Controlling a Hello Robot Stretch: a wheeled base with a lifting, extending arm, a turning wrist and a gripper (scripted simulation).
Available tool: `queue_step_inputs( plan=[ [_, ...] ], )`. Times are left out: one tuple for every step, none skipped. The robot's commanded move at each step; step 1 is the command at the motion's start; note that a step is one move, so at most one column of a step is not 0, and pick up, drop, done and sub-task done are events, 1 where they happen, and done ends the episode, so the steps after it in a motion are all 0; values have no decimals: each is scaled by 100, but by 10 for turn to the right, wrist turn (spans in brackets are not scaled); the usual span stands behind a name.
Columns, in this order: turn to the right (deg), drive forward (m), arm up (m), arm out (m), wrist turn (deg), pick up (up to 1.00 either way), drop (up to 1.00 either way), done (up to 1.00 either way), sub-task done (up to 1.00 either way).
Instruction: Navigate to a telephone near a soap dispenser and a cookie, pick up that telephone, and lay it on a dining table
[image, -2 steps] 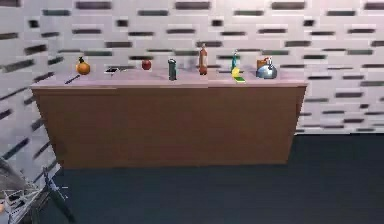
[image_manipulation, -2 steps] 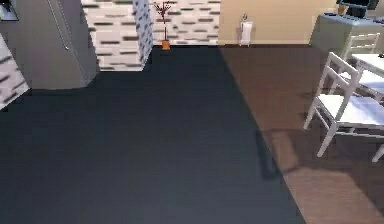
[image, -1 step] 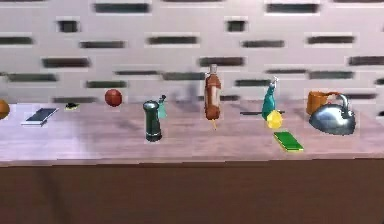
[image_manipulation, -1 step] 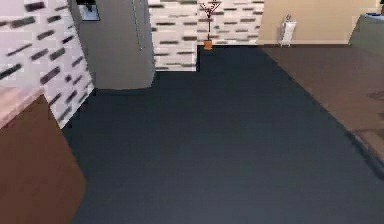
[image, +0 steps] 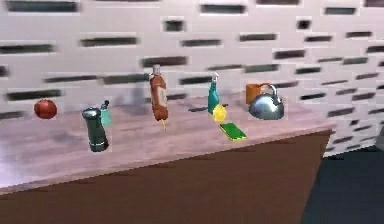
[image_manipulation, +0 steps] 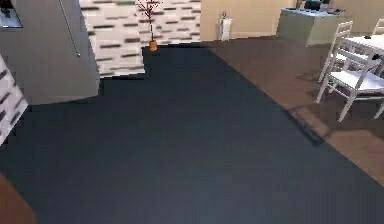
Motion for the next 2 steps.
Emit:
queue_step_inputs(
  plan=[
    [0,15,0,0,0,0,0,0,0],
    [-450,0,0,0,0,0,0,0,0]
  ],
)
